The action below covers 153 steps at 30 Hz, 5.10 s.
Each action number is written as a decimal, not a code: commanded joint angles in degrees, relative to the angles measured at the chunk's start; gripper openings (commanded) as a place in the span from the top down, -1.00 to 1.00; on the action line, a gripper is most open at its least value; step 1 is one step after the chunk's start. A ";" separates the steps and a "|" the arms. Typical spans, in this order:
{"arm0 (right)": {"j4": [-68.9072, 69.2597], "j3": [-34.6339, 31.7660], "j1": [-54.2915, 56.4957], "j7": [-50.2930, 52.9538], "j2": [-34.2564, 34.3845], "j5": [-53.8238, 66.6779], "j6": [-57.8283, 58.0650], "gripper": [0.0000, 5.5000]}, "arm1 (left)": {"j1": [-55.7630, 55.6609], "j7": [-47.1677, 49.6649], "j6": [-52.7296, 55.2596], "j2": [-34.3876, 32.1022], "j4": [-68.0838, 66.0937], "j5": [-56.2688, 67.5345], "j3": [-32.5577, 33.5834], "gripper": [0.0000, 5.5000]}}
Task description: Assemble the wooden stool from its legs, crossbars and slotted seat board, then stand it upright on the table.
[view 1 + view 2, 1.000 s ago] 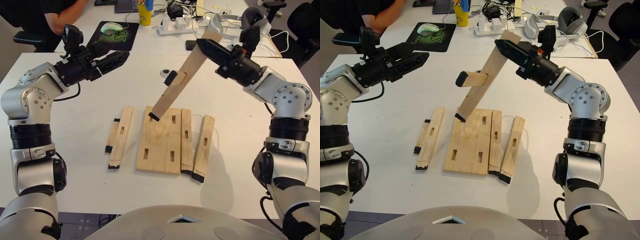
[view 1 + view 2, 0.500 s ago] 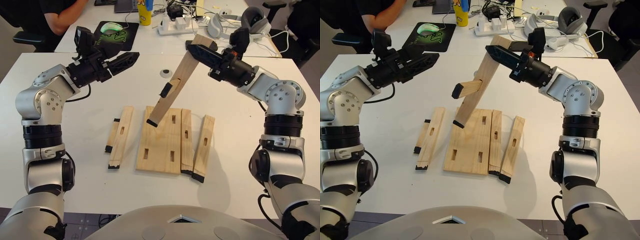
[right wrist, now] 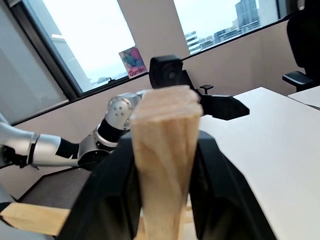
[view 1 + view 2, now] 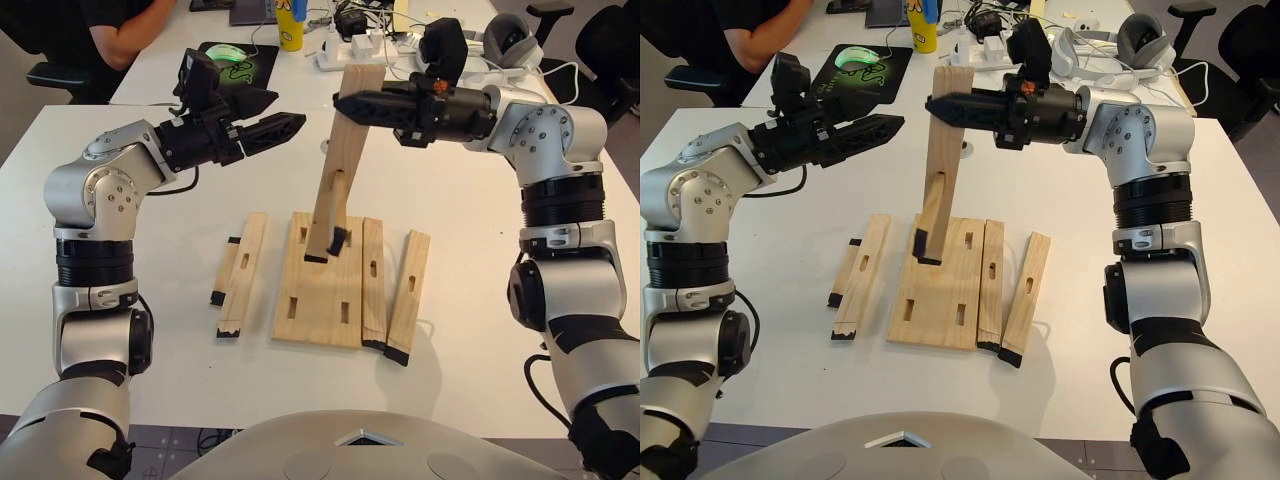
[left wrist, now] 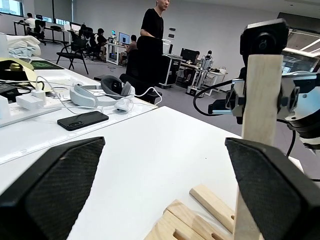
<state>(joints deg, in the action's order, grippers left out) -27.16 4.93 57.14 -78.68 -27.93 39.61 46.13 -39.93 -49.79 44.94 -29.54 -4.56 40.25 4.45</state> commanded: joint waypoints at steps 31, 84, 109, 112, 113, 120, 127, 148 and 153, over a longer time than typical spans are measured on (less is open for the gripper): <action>-6.85 -0.02 7.42 -11.24 1.45 -9.18 -8.74 0.62 | -3.61 -8.30 5.45 -1.07 1.47 -0.08 -5.01 -0.62; 65.69 -17.85 -30.39 89.98 24.40 -19.60 4.93 0.62 | 24.94 4.10 -4.81 -5.19 17.82 -12.23 -4.18 -0.62; 58.81 -16.53 -28.15 86.31 22.36 -22.14 -1.21 0.62 | 31.64 0.07 -11.69 -10.63 32.18 -23.34 -24.46 -0.62; 58.87 -15.85 -28.62 86.05 22.97 -21.89 -0.97 0.62 | 30.58 -2.12 -15.52 -11.16 33.14 -26.57 -27.88 -0.62; 58.69 -15.50 -28.63 85.91 23.13 -21.81 -0.86 0.62 | 30.24 -3.48 -17.80 -11.68 33.82 -28.55 -30.08 -0.62; 57.25 -14.96 -28.71 85.63 23.57 -22.07 -0.75 0.62 | 28.79 -12.27 -28.12 -13.09 32.50 -33.01 -35.76 -0.62; 59.72 -14.26 -29.84 85.79 24.21 -21.50 1.43 0.62 | 31.21 -9.93 -31.59 -13.73 33.22 -43.56 -39.32 -0.62; 60.74 -12.41 -29.75 84.89 25.09 -21.93 2.98 0.62 | 33.00 4.32 -24.96 -0.28 25.09 -60.26 -42.85 -0.62; 60.29 -12.81 -29.03 84.65 25.14 -21.68 2.62 0.62 | 29.92 5.83 -26.16 0.41 19.50 -60.81 -41.02 -0.62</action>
<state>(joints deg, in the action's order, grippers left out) 33.09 -7.67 27.36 6.28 -3.16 17.35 48.90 -8.66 -44.67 17.84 -28.30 19.20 -18.35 -37.69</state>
